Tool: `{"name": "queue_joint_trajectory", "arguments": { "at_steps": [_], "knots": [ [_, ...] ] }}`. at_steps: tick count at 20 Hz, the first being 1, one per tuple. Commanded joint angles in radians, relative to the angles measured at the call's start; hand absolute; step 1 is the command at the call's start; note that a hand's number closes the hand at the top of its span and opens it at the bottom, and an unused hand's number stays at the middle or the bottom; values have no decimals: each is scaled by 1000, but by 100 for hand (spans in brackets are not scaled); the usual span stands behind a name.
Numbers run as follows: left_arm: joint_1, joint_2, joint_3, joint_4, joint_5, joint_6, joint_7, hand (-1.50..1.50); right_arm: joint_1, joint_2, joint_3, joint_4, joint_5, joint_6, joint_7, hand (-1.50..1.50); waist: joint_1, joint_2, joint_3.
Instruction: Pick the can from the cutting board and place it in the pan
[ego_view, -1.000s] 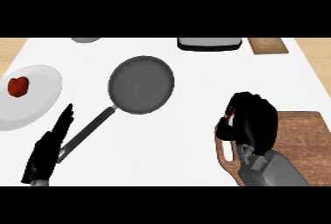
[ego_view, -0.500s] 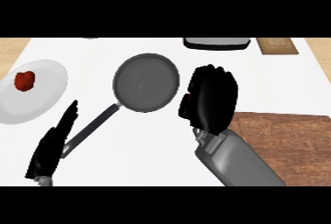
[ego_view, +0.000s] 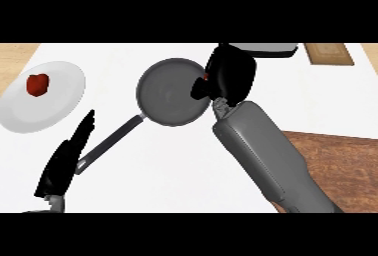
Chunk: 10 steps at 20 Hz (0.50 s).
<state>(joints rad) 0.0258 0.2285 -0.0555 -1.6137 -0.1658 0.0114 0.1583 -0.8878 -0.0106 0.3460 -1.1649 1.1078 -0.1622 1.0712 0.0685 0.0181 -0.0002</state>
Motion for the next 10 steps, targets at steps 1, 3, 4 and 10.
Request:
{"name": "queue_joint_trajectory", "arguments": {
  "at_steps": [1,3,4,10],
  "knots": [
    [9,-16,-17,28,-8,-1,-48,0,-66,10,-55,222,-71,-205,15,150,31,14,-1],
    [-34,-6,-5,9,9,-17,5,0,-92,10,-65,300,-143,-247,-14,150,30,11,0],
    [-53,-10,-20,28,-17,-7,-14,0,-127,10,-83,363,-156,-231,-38,150,37,17,0],
    [-61,0,-9,21,7,-35,-4,0,-196,10,-48,597,-281,-175,-147,150,70,21,0]
  ]
}}
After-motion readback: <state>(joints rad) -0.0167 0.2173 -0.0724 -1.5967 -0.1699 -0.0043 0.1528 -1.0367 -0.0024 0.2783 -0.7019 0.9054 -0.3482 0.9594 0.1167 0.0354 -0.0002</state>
